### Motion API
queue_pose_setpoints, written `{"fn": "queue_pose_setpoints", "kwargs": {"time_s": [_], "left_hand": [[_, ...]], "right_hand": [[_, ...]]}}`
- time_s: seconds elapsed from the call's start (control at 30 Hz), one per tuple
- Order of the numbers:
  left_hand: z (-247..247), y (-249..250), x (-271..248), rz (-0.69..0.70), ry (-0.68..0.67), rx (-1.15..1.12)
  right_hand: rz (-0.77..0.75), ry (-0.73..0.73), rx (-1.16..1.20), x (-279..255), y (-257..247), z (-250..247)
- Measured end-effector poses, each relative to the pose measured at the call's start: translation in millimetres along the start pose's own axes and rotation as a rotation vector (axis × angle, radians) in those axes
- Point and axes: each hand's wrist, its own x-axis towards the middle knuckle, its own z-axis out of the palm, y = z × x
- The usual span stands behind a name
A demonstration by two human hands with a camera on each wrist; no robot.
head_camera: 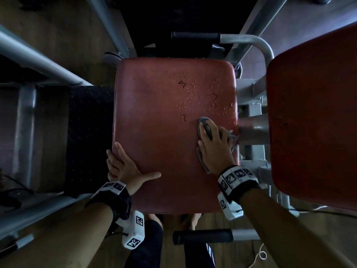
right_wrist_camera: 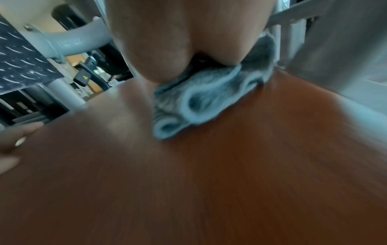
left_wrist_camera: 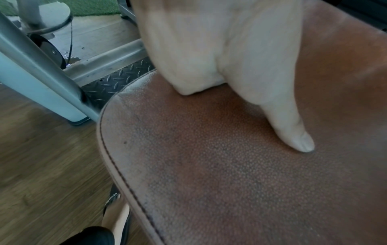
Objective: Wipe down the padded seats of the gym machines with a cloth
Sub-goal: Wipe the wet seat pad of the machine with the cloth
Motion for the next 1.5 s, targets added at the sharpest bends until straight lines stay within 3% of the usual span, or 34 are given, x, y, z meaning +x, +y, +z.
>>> {"fn": "queue_pose_setpoints", "kwargs": {"time_s": [0.47,0.83,1.17,1.3,1.5], "left_hand": [[1.3,0.1,-0.3,-0.007,0.010,-0.001],[-0.3,0.8,-0.8,-0.005,-0.002,-0.015],[0.8,-1.1,0.8,-0.001,0.010,-0.023],[3.4,-1.5,3.7,-0.010,0.028,-0.017],[4.5,-2.5,3.2,-0.007,0.031,-0.030]], "right_hand": [[-0.198,0.040,-0.116,28.7,-20.9,-5.5],[-0.113,0.054,-0.130,25.3,-36.5,1.9],[-0.048,0.071,-0.036,100.4,-45.6,-2.4],[0.009,0.035,0.090,103.9,-58.3,1.4],[-0.279,-0.056,0.047,47.8,-66.3,12.3]]}}
